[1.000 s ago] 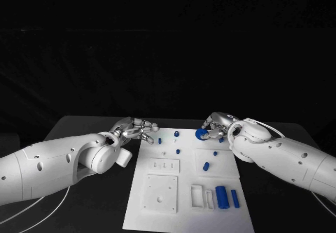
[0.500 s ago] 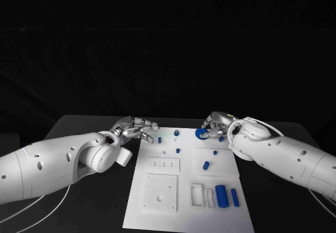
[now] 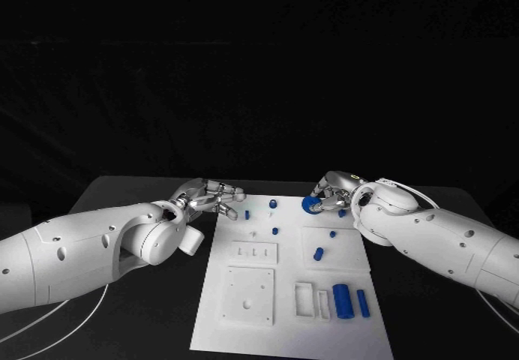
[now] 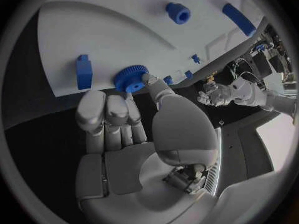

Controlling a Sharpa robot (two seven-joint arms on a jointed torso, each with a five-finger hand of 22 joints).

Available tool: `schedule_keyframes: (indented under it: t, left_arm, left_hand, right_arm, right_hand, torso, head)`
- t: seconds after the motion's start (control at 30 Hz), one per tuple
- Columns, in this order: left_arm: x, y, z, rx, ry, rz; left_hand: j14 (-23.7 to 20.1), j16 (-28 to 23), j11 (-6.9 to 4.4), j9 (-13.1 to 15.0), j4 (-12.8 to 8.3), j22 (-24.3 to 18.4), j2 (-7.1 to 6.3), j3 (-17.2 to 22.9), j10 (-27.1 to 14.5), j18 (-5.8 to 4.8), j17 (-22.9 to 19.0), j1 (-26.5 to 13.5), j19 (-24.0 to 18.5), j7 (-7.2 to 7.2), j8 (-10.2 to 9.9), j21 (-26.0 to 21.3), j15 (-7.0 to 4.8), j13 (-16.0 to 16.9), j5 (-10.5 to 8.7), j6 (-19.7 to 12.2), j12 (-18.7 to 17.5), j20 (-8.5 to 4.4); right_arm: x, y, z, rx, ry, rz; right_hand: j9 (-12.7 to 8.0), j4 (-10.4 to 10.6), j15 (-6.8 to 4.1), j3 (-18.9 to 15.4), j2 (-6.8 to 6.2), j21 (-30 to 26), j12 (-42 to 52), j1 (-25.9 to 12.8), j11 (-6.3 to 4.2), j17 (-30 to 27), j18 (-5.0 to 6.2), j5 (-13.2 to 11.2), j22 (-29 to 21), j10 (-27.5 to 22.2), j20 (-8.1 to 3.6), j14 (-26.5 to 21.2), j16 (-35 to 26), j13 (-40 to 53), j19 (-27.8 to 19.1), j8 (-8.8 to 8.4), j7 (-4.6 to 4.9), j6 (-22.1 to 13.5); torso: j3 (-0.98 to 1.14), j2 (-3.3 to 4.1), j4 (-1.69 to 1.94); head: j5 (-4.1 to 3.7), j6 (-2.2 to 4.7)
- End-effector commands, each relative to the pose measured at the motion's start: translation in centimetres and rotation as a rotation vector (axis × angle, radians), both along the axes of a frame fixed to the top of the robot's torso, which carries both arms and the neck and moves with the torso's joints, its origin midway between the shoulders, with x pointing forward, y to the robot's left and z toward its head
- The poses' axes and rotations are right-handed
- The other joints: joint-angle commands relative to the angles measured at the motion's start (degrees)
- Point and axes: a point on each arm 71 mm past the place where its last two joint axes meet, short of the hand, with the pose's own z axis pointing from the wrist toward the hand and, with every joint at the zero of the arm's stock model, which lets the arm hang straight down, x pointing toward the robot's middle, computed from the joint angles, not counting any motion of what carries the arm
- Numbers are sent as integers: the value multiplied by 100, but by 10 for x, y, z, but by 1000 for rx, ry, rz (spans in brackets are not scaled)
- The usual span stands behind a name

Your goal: Assemble the parts on the task board

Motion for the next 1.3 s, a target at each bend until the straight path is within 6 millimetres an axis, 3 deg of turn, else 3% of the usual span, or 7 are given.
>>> schedule_keyframes:
  t: [0.03, 0.43, 0.77, 0.97, 1.3]
  left_arm:
    - [-1, -2, 1, -3, -3, -19]
    - [-1, -1, 1, -3, -3, -17]
    - [0, -1, 1, -2, -3, -15]
    - [0, 0, 0, -1, 2, -15]
    - [-1, 0, 0, 0, 2, -14]
  left_hand:
    - [-34, -4, 1, 1, -3, -5, -44, 27, -37, 67, -5, -22, -25, 2, 7, 18, -9, 8, -35, -31, 21, -1]
    - [-34, -4, 1, 1, -3, -5, -44, 27, -37, 67, -5, -22, -25, 2, 7, 18, -9, 8, -35, -31, 21, -1]
    - [-34, -4, 1, 1, -3, -5, -44, 27, -37, 67, -5, -22, -25, 2, 7, 18, -9, 8, -35, -31, 21, -1]
    - [-34, -4, 1, 1, -3, -5, -44, 27, -37, 67, -5, -22, -25, 2, 7, 18, -9, 8, -35, -31, 21, -1]
    - [-35, -4, 4, 0, -4, -13, -43, 26, -48, 68, -5, -21, -23, 3, 6, 23, -8, 8, -33, -47, 20, -1]
  right_arm:
    - [-3, 0, -11, -71, 39, 16]
    - [-9, 4, -11, -107, -22, 17]
    - [-18, 12, 1, -88, -128, 19]
    - [-30, 27, 14, -64, -228, 54]
    - [-50, 58, 26, -49, -342, 109]
  right_hand:
    - [9, -99, 2, 185, 4, -6, 15, -24, -7, 9, 9, -23, 293, 47, 0, 32, -36, 11, 362, 16, -1, 51]
    - [14, -240, -9, 473, 28, -27, 19, -88, -32, 20, 0, -74, 313, 67, -13, 36, -49, 22, 363, 20, -35, 180]
    - [14, -6, -29, 483, -38, -3, 84, -87, -51, 47, -6, -358, 323, 157, -34, 43, -36, 84, 370, 18, -65, 265]
    - [12, 82, -38, 598, -138, 59, 143, -52, -66, 71, -11, -415, 335, 253, -43, 53, -13, 144, 377, 15, -80, 312]
    - [10, 209, -47, 831, -258, 99, 138, -8, -79, 66, -19, -524, 321, 287, -52, 54, -6, 177, 377, 16, -93, 337]
  torso:
    - [0, -5, 3]
    - [-2, -13, -2]
    - [1, -7, 4]
    - [-5, -13, -3]
    - [-11, -7, 15]
  head:
    - [0, -14]
    - [0, -25]
    - [20, 4]
    - [34, 15]
    - [50, 29]
